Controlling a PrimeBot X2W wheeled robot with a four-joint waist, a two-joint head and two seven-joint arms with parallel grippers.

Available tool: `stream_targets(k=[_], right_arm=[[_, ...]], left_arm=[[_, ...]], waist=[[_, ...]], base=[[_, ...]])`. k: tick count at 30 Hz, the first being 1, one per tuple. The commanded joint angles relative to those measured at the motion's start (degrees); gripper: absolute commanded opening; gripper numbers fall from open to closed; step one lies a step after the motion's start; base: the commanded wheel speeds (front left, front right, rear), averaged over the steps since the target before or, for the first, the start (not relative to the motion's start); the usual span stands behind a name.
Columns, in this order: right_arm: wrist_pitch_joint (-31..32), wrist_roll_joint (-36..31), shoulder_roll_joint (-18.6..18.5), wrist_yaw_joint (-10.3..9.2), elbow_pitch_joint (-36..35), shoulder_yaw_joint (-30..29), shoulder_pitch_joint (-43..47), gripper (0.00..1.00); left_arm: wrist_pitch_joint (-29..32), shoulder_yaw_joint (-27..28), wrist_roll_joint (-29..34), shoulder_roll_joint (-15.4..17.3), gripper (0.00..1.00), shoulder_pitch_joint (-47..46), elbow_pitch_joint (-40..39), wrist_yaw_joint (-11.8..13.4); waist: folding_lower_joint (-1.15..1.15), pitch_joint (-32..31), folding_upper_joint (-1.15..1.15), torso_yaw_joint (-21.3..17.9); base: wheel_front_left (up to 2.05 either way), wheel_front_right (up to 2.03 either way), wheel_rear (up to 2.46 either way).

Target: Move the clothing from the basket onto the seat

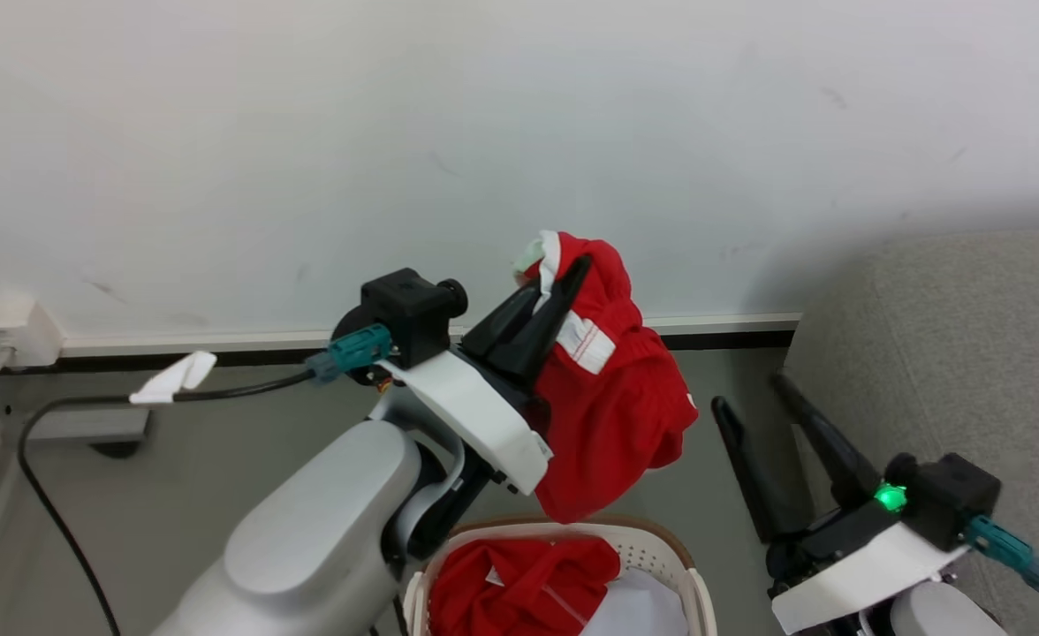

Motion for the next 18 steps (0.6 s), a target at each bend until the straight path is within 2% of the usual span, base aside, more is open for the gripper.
stream_targets(k=[1,10,18], right_arm=[[0.05,0.9,-0.9,-0.14,1.37,1.45,-1.45,1.0],[1.74,11.91,-3.49,-0.14,13.43,15.88,-10.38,1.0],[4.58,21.78,-4.9,-0.14,17.19,28.37,-15.13,1.0]], left_arm=[[-0.06,-0.25,0.26,-0.11,0.0,-0.39,-0.15,-0.25],[0.59,-3.13,0.84,-2.55,0.0,-0.94,1.04,-1.5],[0.8,-6.07,1.09,-5.55,0.0,-1.16,2.87,-2.96]], waist=[[0.0,0.05,0.0,0.46],[0.0,-0.4,0.0,4.39],[0.0,-1.08,0.0,9.22]], base=[[0.0,0.0,0.0],[0.0,0.0,0.0],[0.0,0.0,0.0]])
